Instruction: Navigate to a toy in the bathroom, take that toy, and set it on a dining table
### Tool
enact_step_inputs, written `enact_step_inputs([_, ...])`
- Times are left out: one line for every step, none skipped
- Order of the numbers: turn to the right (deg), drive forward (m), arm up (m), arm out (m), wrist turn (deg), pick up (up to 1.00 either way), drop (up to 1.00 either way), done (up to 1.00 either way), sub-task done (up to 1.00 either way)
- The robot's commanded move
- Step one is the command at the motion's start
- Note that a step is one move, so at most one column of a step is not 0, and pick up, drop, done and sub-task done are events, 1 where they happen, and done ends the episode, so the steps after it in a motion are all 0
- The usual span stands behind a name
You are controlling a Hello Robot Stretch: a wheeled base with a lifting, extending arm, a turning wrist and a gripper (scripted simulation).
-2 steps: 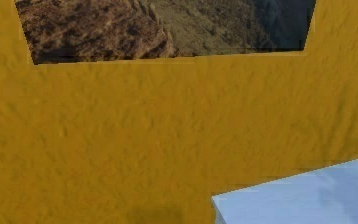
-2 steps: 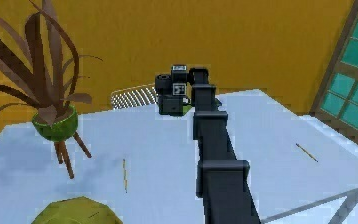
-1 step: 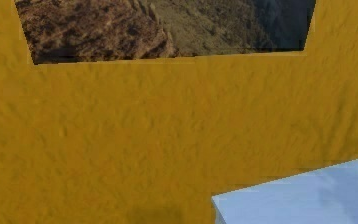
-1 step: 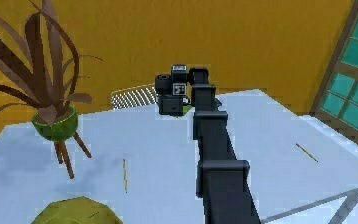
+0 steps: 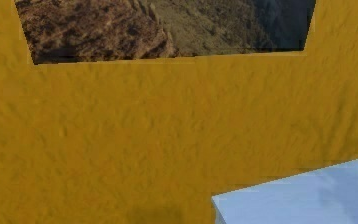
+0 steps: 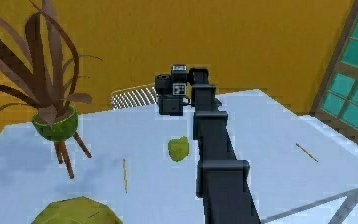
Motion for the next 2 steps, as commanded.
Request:
enact_step_inputs([0.0, 0.0, 0.04, 0.0, 0.0, 0.0, 0.0, 0.0, 0.0])
enact_step_inputs([0.0, 0.0, 0.0, -0.08, 0.0, 0.0, 0.0, 0.0, 0.0])
